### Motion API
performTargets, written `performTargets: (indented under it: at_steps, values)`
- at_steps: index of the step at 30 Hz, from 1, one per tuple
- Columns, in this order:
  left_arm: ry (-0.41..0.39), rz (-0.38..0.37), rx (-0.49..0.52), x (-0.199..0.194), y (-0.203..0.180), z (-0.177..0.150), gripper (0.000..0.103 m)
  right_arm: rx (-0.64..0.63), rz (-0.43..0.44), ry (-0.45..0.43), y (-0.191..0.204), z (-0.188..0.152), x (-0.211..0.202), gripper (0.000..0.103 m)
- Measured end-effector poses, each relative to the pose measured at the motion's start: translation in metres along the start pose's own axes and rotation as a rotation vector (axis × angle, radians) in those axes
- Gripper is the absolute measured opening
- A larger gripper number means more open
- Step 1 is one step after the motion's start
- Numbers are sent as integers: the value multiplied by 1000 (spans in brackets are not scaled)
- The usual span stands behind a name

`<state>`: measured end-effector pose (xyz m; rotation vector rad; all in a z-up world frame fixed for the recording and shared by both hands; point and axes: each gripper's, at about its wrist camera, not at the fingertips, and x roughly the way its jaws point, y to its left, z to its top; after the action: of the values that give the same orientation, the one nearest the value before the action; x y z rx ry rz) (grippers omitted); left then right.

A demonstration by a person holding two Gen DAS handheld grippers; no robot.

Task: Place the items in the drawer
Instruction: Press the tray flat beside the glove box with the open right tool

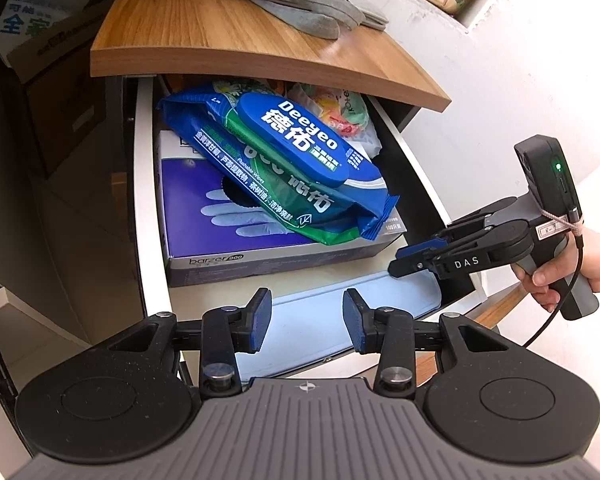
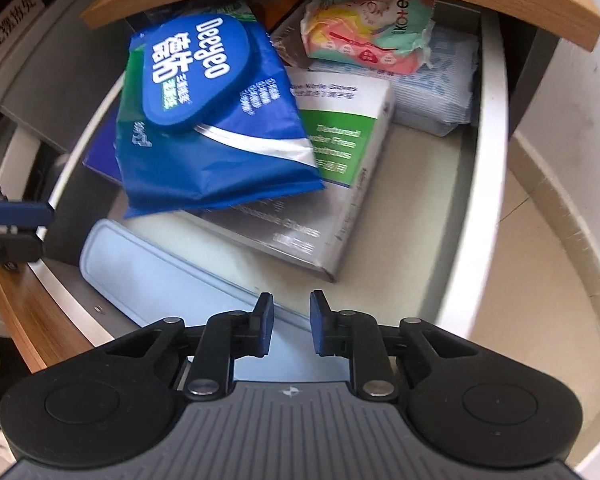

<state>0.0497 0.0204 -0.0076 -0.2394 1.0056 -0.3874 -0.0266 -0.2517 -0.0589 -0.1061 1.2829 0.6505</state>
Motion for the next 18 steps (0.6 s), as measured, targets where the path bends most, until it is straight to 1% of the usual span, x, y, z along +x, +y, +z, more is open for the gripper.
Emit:
performTargets:
  at_steps: [3,5,6,7,10,11,13,14,15,16,18]
  values:
    - [2,2,2,0,0,0,43,5,5,-4,5,3,2,22]
    - [1,2,3,-1,0,0,43,11,-22,-8,8,3,0,23]
    - [-1,0,4,-1,-1,0,43,15,-37,-15,9,2,-2,28]
    - [-2,-1,4,-1,-1,0,43,18,-53,-22,9,1,-4,40]
    - [-6,-8,5,0,-1,1,47,57,-76,-30,9,-1,-10,59]
    - [-7,-10,8,1,-1,1,48,80,-80,-28,9,-3,-12,61]
    - [-9,-14,16,2,-2,0,48,115,-85,-20,10,-6,-13,71]
    - [-9,-15,19,2,-2,0,49,127,-94,-16,11,-9,-14,72]
    - [-9,-19,19,3,-1,0,49,136,-111,-13,13,-11,-14,75]
    - [-10,-25,19,2,-1,-1,49,144,-131,-9,15,-12,-13,80]
    - [-12,-37,18,2,1,-2,49,164,-156,1,19,-15,-10,85]
